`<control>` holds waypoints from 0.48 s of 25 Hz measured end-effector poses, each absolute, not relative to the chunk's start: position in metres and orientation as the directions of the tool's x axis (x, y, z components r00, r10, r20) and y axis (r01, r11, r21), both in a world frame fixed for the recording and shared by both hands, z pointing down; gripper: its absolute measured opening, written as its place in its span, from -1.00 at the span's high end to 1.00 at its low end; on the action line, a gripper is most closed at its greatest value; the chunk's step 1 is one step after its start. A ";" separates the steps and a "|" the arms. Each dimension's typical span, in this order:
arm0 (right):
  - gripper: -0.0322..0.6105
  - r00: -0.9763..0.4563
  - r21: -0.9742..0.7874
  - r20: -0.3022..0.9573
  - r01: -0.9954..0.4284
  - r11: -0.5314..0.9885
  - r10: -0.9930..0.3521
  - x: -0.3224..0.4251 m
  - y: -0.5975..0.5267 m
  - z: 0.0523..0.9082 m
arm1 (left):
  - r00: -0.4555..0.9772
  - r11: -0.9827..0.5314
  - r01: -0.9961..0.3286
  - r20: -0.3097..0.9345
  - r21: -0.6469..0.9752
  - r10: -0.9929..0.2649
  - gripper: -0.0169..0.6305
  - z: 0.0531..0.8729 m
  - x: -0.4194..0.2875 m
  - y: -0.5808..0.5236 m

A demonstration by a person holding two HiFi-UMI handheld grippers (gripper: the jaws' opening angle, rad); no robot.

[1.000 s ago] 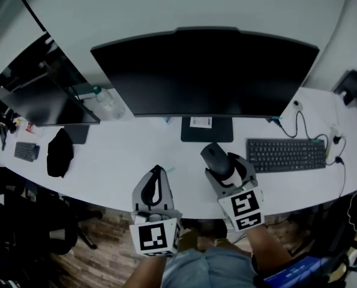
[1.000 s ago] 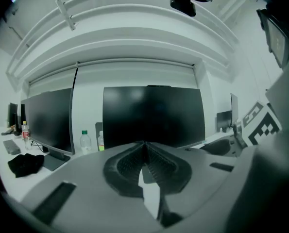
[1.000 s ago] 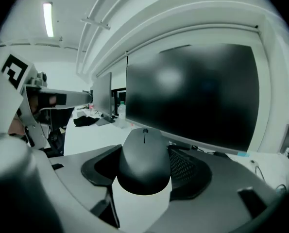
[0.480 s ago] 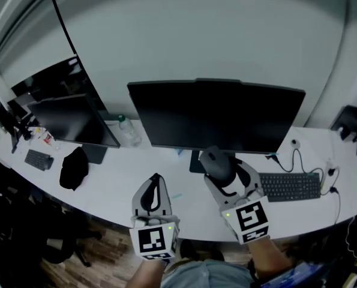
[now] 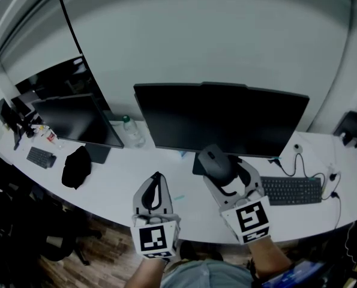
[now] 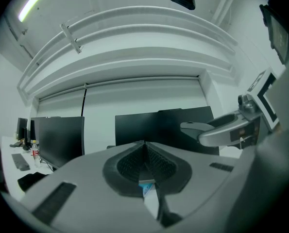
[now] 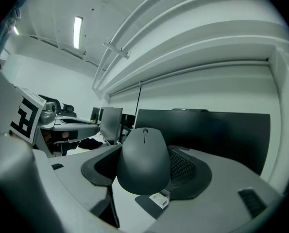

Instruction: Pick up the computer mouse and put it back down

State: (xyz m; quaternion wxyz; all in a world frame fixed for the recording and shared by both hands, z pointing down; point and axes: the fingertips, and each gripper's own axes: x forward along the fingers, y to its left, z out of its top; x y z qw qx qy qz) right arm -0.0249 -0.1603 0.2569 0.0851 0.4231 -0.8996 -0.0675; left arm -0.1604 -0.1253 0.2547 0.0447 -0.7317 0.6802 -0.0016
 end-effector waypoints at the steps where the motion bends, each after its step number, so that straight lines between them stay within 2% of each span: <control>1: -0.04 -0.630 0.194 0.099 -0.747 0.635 -0.771 -0.026 -0.161 0.258 | 0.073 -0.069 -0.995 -0.060 -0.069 -0.996 0.92 0.256 -0.161 -0.126; 12: -0.04 -0.646 0.174 0.159 -0.726 0.665 -0.747 -0.043 -0.168 0.284 | 0.063 -0.063 -0.997 0.004 -0.053 -0.998 0.92 0.277 -0.172 -0.132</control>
